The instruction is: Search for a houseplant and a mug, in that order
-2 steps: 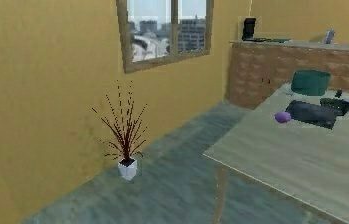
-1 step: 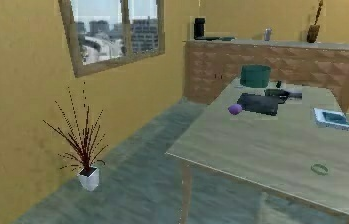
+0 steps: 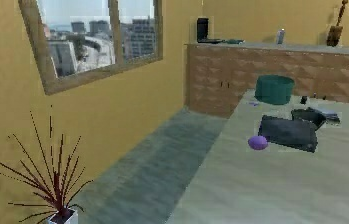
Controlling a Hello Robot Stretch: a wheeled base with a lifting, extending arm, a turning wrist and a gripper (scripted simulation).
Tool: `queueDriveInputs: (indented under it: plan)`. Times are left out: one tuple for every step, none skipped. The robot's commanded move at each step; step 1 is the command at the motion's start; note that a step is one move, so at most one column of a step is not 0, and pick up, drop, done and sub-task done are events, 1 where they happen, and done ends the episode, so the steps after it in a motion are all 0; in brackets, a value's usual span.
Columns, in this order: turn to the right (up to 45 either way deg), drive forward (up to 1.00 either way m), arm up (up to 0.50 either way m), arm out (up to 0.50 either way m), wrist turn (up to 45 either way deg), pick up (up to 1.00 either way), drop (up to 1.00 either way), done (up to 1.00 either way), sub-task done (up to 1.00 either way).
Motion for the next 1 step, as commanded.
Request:
queueDriveInputs:
  plan:
    - [-45.0, 0.0, 0.0, 0.0, 0.0, 0.0, 0.0, 0.0, 0.0]
